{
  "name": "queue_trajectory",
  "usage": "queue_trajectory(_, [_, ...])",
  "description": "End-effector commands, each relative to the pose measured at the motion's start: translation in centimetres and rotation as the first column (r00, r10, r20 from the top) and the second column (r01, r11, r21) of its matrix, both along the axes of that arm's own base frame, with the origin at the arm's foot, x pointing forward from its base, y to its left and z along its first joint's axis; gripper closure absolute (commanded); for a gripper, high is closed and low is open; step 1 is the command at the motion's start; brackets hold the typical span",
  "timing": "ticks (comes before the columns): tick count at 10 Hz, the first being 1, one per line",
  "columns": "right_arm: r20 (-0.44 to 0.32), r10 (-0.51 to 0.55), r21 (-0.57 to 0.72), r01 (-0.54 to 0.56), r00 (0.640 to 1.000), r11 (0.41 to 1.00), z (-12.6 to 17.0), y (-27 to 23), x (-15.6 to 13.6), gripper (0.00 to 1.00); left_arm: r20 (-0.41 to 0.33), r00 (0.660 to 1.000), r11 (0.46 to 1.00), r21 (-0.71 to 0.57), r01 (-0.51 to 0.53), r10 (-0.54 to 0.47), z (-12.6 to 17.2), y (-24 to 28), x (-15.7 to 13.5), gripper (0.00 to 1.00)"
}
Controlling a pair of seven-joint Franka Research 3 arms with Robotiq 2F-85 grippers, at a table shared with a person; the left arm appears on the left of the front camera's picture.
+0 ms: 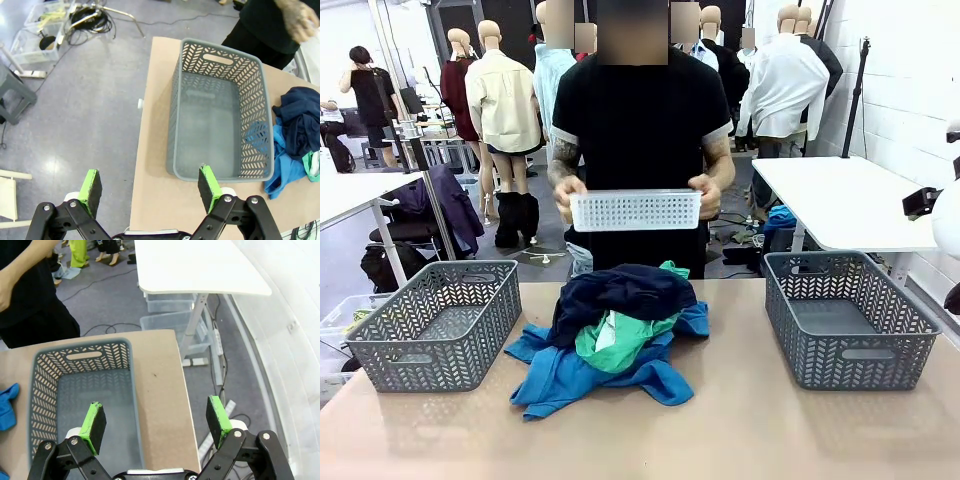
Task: Sort the tops and bottoms.
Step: Lift clothes from the center of the table with your left hand.
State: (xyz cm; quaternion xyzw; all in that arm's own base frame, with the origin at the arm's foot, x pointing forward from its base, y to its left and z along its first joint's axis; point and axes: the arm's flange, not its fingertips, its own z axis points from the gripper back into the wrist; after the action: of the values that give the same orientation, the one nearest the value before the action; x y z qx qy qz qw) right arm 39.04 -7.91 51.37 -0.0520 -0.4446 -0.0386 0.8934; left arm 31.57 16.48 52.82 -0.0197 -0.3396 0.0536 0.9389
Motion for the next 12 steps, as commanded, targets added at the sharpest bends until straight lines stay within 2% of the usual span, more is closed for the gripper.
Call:
queue_trajectory(1, [-0.011,-0.005,-0.007,0.005,1.0,1.0,-0.17,0.2,0.08,0.0,-0.002,1.0,1.0,0.004,-0.004,0.004,0.01,0.12,-0.16,0.0])
queue_trajectory(12, [-0.011,-0.005,-0.007,0.005,1.0,1.0,-0.17,0.2,0.08,0.0,-0.002,1.0,1.0,0.004,-0.004,0.004,0.01,0.12,-0.16,0.0])
